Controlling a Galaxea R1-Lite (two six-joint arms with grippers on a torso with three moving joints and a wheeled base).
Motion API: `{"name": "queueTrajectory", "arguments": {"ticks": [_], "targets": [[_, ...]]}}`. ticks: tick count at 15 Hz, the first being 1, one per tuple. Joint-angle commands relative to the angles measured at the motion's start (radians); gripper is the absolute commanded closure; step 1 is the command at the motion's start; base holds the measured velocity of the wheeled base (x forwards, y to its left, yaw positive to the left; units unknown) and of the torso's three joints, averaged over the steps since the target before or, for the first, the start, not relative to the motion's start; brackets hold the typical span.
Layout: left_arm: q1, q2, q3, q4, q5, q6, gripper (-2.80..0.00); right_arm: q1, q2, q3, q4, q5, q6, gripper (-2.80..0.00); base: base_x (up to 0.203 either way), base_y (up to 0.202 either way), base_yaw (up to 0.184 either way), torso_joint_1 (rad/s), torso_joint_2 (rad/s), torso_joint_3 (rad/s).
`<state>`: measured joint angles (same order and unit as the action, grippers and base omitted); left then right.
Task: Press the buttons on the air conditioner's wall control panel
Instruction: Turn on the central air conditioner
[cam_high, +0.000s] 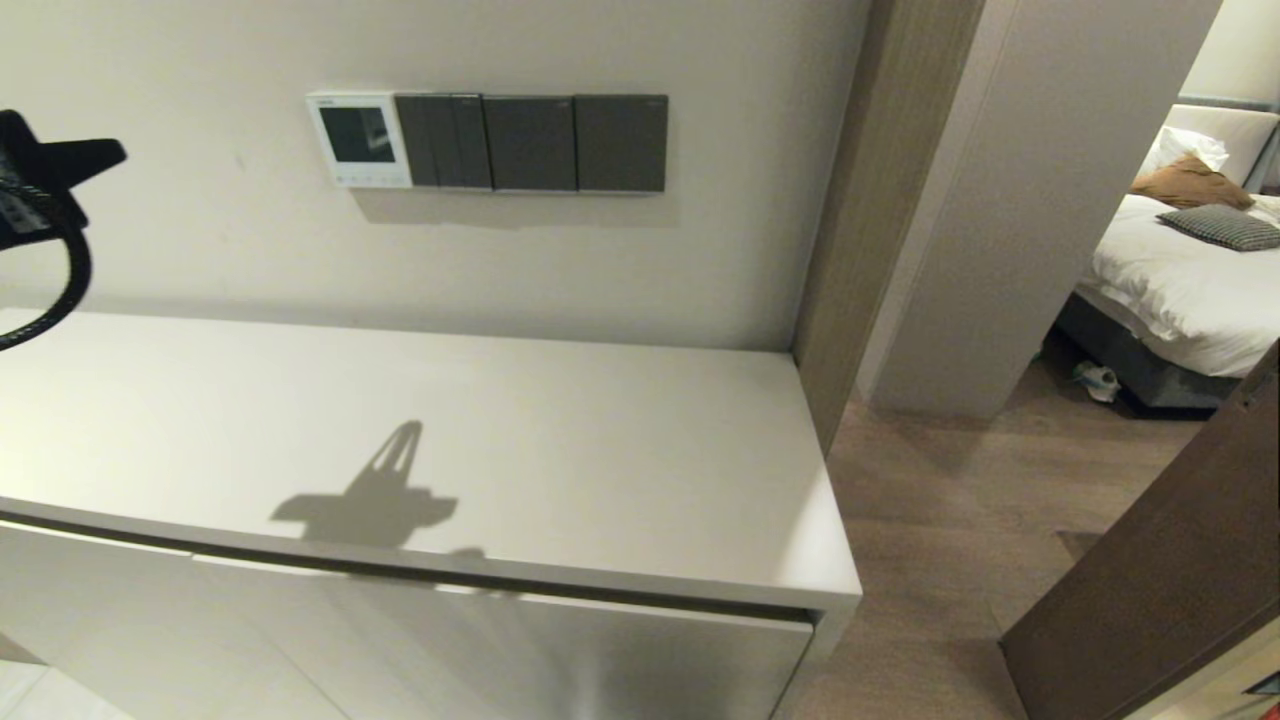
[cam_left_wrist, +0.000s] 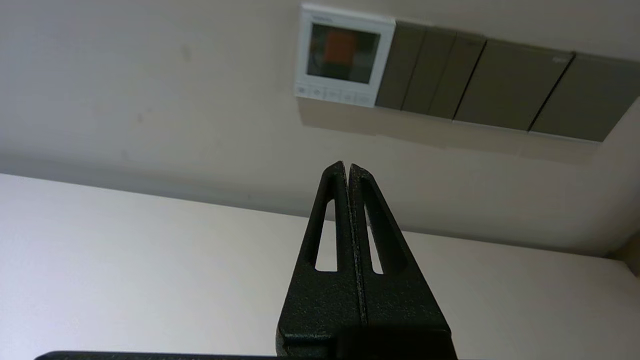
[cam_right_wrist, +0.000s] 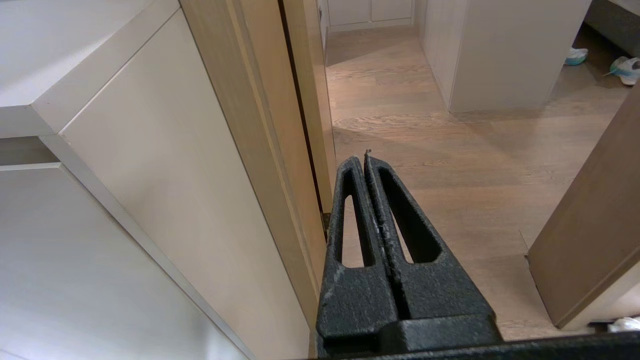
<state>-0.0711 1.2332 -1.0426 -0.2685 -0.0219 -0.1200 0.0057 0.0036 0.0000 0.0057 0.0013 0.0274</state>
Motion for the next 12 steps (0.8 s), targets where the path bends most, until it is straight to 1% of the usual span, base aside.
{"name": "queueTrajectory", "arguments": {"ticks": [1, 6, 8, 12], "targets": [[-0.027, 0.156, -0.041, -0.029, 0.004, -0.005, 0.0, 0.0, 0.001, 0.002, 0.0, 0.0, 0.0, 0.0, 0.0, 0.0, 0.0, 0.0, 0.0, 0.0], [-0.082, 0.346, -0.193, -0.064, 0.068, -0.006, 0.0, 0.0, 0.001, 0.002, 0.0, 0.0, 0.0, 0.0, 0.0, 0.0, 0.0, 0.0, 0.0, 0.0], [-0.099, 0.391, -0.241, -0.074, 0.073, -0.007, 0.0, 0.0, 0.001, 0.002, 0.0, 0.0, 0.0, 0.0, 0.0, 0.0, 0.0, 0.0, 0.0, 0.0], [-0.103, 0.497, -0.334, -0.089, 0.076, -0.01, 0.0, 0.0, 0.001, 0.002, 0.0, 0.0, 0.0, 0.0, 0.0, 0.0, 0.0, 0.0, 0.0, 0.0]]}}
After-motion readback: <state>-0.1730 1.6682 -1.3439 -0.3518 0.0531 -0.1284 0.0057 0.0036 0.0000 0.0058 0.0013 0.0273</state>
